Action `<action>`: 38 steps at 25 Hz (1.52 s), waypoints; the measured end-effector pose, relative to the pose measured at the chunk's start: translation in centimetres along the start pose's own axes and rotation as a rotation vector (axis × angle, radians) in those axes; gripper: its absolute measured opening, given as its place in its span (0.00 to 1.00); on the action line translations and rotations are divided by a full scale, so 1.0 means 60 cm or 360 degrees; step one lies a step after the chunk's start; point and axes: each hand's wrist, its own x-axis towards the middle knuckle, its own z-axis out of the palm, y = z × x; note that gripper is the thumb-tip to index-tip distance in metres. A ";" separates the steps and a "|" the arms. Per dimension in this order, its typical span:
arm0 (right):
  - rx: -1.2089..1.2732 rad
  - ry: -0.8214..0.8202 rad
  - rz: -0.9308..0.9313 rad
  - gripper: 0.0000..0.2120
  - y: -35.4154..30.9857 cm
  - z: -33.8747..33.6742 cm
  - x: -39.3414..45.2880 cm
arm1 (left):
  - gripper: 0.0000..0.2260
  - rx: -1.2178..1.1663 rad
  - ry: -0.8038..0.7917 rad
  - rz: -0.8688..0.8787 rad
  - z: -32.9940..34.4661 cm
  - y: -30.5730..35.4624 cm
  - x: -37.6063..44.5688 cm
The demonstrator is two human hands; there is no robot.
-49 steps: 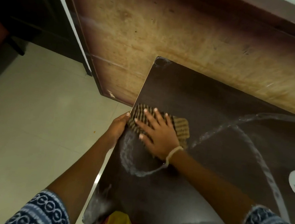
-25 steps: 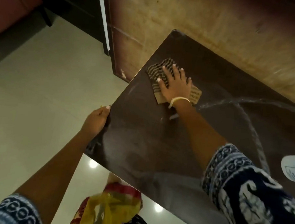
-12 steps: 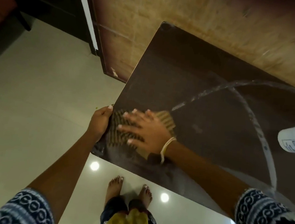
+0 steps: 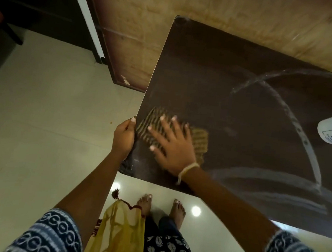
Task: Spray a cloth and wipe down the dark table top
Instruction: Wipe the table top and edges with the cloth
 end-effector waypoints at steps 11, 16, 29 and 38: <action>0.0199 0.0354 0.1624 0.27 0.308 -0.040 -0.105 | 0.21 0.1224 0.0224 0.0694 0.024 0.007 -0.029; 0.0424 0.0411 0.2080 0.27 0.176 -0.038 0.000 | 0.24 0.1789 -0.0082 0.1103 0.052 0.019 -0.041; 0.0400 0.0334 0.2178 0.28 0.470 -0.068 -0.109 | 0.26 0.1811 -0.0275 0.1036 0.242 0.096 -0.011; -0.0042 0.0061 0.0199 0.25 0.381 -0.076 0.144 | 0.28 0.1915 -0.0106 0.0792 0.360 0.120 0.014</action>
